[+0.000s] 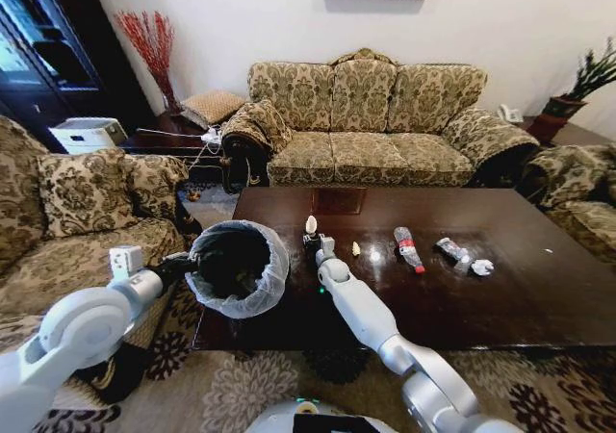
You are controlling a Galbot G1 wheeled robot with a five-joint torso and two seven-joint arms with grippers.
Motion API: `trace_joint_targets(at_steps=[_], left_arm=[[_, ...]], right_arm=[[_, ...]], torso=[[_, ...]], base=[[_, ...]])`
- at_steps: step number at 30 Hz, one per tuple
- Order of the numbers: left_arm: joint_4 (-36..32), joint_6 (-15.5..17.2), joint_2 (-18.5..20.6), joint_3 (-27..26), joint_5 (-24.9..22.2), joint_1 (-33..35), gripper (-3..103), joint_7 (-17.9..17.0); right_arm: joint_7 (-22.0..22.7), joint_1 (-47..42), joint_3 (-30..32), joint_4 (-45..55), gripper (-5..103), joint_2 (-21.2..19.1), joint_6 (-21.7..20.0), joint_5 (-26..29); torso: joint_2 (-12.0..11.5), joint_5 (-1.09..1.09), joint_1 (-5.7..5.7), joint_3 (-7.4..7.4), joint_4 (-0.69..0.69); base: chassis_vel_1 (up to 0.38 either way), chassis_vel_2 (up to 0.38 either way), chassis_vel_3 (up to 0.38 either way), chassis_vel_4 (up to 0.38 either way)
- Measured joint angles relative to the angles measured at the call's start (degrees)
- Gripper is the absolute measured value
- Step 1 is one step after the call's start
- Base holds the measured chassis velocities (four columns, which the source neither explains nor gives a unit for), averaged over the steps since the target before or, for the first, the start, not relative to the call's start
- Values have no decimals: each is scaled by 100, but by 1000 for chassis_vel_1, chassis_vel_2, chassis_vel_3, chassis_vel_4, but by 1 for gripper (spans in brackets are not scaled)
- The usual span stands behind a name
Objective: Move to the front of the table and place the trash on the table into the trash bin.
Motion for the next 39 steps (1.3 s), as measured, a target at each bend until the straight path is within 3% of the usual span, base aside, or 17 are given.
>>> trace_joint_targets(at_steps=[2,8,9,11,14,16,18,22,25,31,36,39], left_arm=[[5,-1,-5,1,0,1,0,4],[10,-2,76,-40,-38,9,0,2],[30,-2,155,-76,-199,-1,0,-53],[48,-2,188,-88,-250,-6,0,-62],[303,-7,408,-114,-371,-44,0,-117],[368,-8,463,-127,-410,-46,0,-136],[468,-8,606,-161,-506,-54,0,-172],[519,-8,697,-183,-564,-45,0,-207],[531,-3,788,-171,-624,-52,0,-253],[399,1,753,-176,-648,-48,0,-264],[247,5,713,-183,-648,-52,0,-268],[198,5,694,-184,-649,-52,0,-266]], right_arm=[[-1,12,18,-23,18,-4,1,-2],[23,-161,156,501,7,-165,37,-112],[6,-346,306,1180,2,-332,-88,-141],[2,-436,357,1523,2,-439,-166,-102],[-148,-818,389,3511,0,-1144,-317,286],[-241,-883,356,4049,0,-1347,-320,439],[-490,-963,177,5442,0,-1786,-321,889],[-596,-963,-140,6482,0,-2124,-472,1339],[-664,-957,-591,7440,0,-2483,-847,1636],[-633,-974,-1063,7672,0,-2644,-1198,1551],[-766,-1080,-1263,7403,-3,-2623,-1633,1090],[-796,-1066,-1276,7372,12,-2575,-1754,1019]], torso=[[0,0,0,0,0],[0,1,1,1,1],[0,1,1,0,1],[0,1,1,0,2],[1,1,0,0,-3],[0,0,0,0,-2],[1,1,0,0,-1],[1,0,-1,-1,0],[1,0,-1,-1,0],[1,1,0,-1,-1],[1,0,0,0,0],[1,1,0,0,0]], base=[[0,0,0,0],[0,0,0,0],[0,0,0,0],[0,0,0,0],[0,0,0,0],[0,0,0,0],[0,0,0,0],[0,0,0,0],[0,0,0,0],[0,0,0,0],[0,0,0,0],[0,0,0,0]])
